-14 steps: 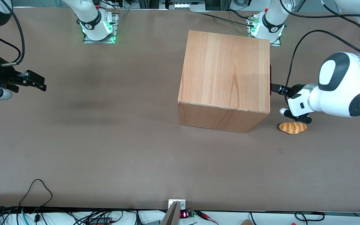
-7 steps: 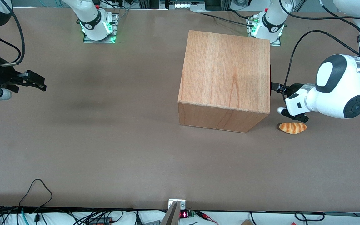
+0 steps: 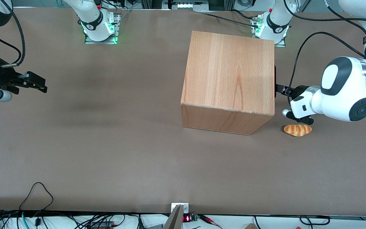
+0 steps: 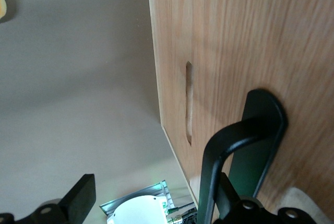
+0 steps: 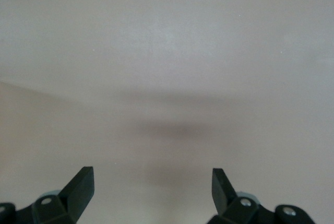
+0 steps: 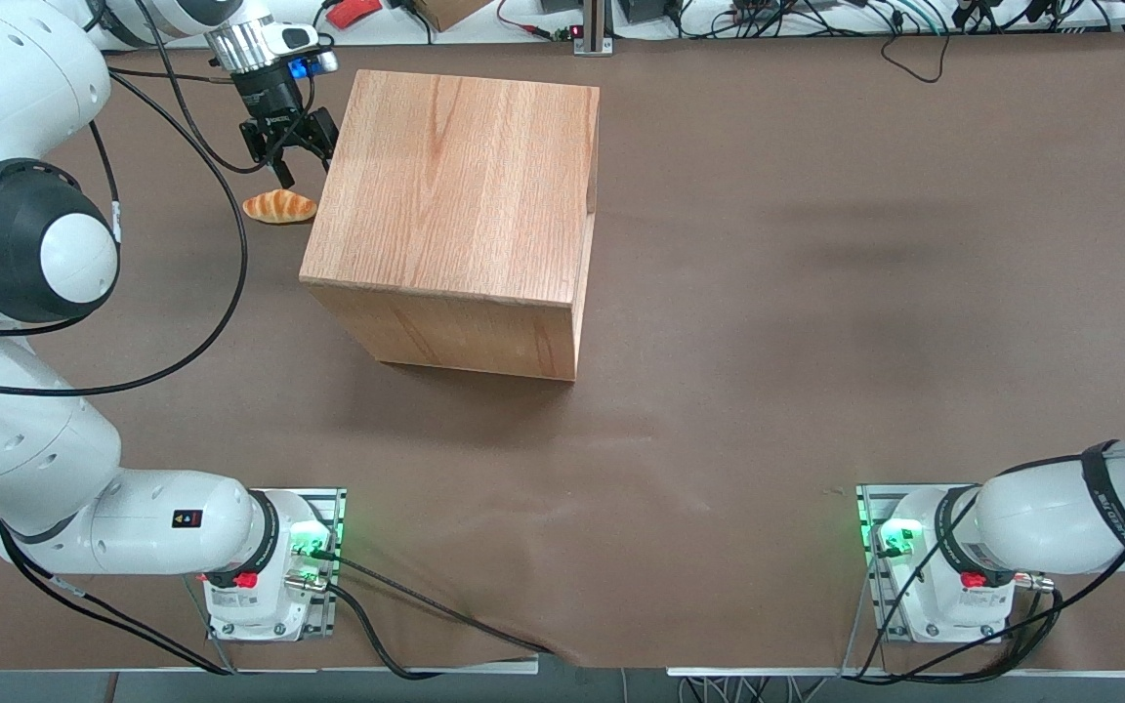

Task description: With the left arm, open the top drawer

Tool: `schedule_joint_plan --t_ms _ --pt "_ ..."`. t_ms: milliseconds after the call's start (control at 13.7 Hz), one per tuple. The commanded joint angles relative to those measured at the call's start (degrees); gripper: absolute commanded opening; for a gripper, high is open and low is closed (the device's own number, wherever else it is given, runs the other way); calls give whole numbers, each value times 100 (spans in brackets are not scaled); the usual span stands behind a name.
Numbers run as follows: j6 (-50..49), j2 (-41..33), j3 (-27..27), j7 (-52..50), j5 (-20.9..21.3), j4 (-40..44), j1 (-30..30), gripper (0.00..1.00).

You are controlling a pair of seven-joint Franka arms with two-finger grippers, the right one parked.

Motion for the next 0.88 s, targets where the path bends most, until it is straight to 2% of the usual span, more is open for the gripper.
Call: schedule_joint_plan --t_ms 0,512,804 --pt "126 20 31 -3 -71 -39 40 100" --pt "390 135 40 -170 210 -22 49 100" --pt "460 135 49 -118 570 49 189 100"
